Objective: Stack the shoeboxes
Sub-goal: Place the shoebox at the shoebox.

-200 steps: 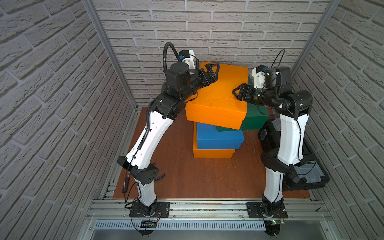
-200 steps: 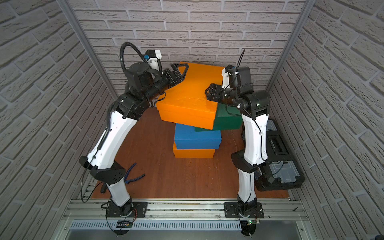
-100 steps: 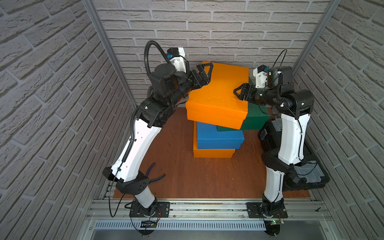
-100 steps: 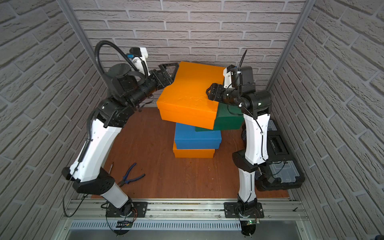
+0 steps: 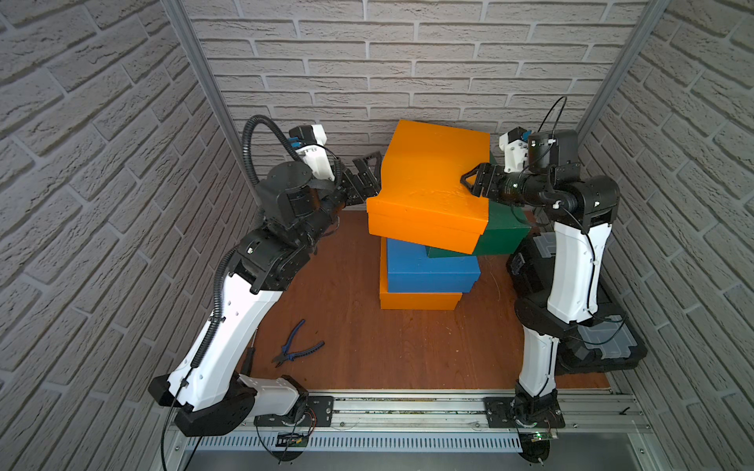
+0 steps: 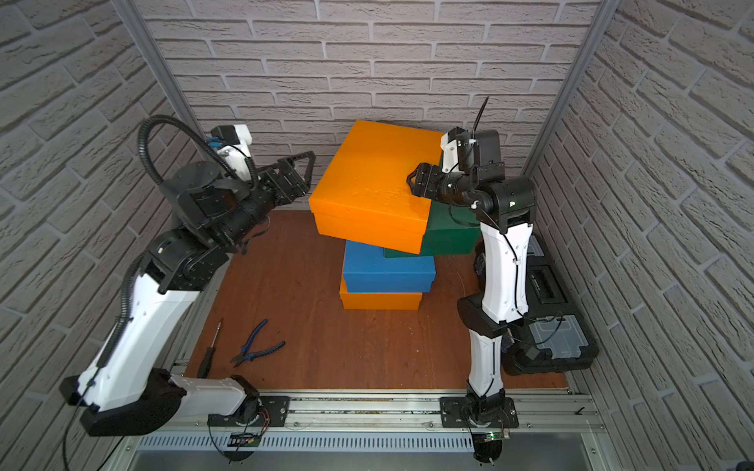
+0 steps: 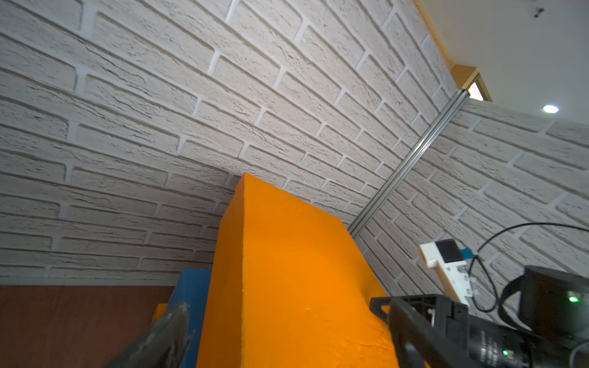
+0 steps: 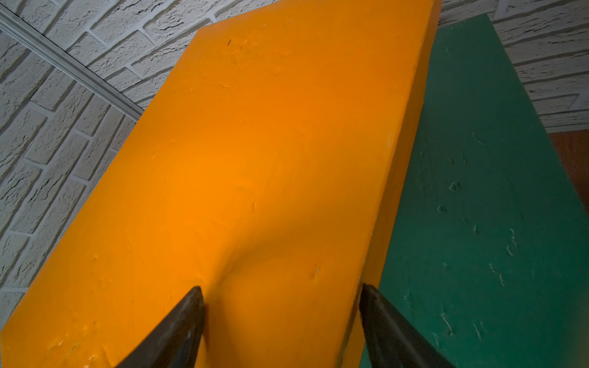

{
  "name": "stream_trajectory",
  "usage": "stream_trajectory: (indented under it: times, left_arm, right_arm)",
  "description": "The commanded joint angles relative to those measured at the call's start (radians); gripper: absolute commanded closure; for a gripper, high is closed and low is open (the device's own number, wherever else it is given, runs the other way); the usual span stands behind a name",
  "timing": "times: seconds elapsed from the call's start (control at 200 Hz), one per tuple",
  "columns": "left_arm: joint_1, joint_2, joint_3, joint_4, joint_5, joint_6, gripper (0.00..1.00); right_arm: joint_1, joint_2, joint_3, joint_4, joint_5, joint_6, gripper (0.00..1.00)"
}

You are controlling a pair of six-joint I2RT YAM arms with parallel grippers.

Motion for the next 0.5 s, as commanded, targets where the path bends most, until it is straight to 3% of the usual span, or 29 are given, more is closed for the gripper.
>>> stream_trajectory:
  times: [0.0, 0.495]
  left_arm:
    - [0.013, 0.025, -0.013, 0.034, -0.019, 0.002, 0.02]
    - [0.01, 0.145, 0.002, 0.142, 0.104, -0.108, 0.02]
  right_arm:
    - [-0.016, -0.014, 0.025, -0.084, 0.034, -0.029, 0.23]
    - [-0.02, 0.02, 0.026, -0.078, 0.003, -0.02, 0.23]
